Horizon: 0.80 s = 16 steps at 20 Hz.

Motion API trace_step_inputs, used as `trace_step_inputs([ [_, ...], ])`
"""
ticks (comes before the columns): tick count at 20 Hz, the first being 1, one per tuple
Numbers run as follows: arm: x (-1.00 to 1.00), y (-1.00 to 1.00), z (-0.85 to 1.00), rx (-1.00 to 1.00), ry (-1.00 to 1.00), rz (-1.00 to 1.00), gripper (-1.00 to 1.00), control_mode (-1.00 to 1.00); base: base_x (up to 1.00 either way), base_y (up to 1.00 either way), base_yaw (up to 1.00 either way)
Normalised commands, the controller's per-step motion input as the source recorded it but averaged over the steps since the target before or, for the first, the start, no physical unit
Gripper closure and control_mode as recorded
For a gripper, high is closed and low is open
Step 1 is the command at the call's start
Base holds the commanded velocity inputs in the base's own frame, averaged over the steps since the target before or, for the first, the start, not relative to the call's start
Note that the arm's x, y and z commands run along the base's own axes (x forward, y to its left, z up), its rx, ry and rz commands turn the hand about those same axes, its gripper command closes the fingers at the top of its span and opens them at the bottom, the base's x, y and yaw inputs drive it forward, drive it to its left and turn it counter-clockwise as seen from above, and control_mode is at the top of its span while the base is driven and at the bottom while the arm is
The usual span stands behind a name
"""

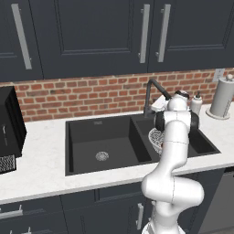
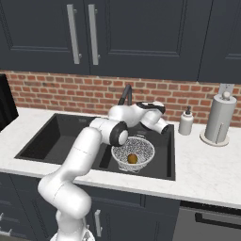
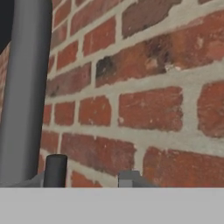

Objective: Put the colander in the sink, put the pear in the colander, and turn on the sink faucet and pour water over the colander.

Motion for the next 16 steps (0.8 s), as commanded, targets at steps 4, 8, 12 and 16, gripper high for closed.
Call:
trace_step_inputs([
  [4,0.17,-0.31,0.0,0.0,0.02,0.0,1.0,-1.0,0.0,0.0,0.0],
  [8,0.09,-0.58,0.0,0.0,0.07,-0.01,1.0,-1.0,0.0,0.0,0.0],
  [12,0.22,-0.65,-0.01,0.0,0.14,-0.09,1.0,-1.0,0.0,0.0,0.0],
  [16,0.35,-0.63,-0.1,0.0,0.17,-0.18,1.0,-1.0,0.0,0.0,0.0],
])
